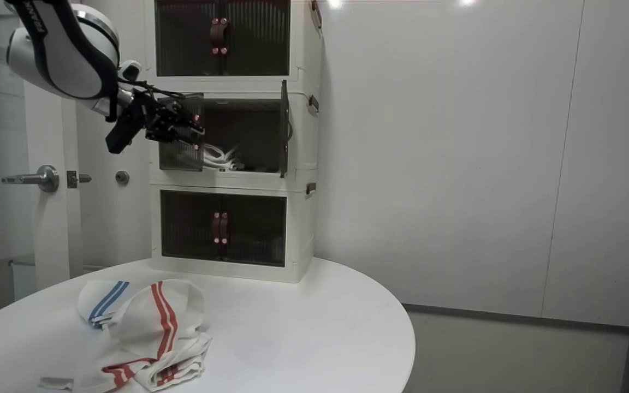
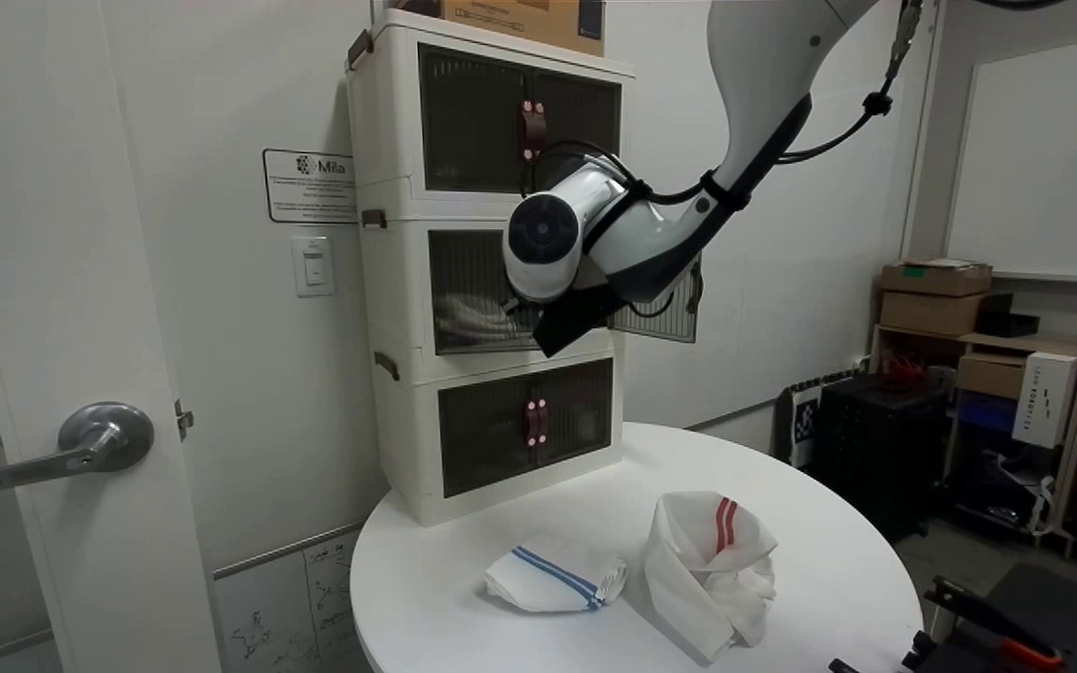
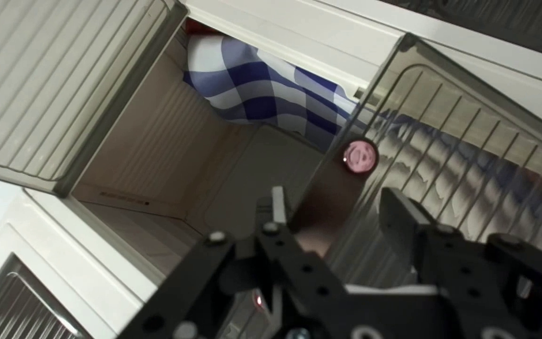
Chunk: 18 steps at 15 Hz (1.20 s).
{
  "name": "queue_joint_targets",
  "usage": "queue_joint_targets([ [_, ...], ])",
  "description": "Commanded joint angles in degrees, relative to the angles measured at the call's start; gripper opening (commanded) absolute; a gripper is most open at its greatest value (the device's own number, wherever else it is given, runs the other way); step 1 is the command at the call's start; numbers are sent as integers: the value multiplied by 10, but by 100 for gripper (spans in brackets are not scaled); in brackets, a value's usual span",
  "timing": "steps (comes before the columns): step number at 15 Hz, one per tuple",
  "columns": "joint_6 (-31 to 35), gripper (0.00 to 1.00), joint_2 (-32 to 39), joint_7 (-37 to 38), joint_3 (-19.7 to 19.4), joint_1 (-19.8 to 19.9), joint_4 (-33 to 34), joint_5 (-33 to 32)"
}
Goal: Open the middle left cabinet door
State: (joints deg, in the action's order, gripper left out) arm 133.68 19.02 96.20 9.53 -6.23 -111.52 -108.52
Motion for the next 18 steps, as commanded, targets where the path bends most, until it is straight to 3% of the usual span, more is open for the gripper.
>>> queue_joint_targets([
  [1, 29, 84, -11, 25, 14, -12, -6, -46],
  [3, 33, 98, -13, 32, 18, -11, -10, -54],
  [4, 34, 100, -14, 36, 19, -11, -12, -57],
  [9, 43, 100, -26, 45, 23, -8, -22, -60],
  [18, 102, 100, -112, -23, 14, 1, -45, 31],
])
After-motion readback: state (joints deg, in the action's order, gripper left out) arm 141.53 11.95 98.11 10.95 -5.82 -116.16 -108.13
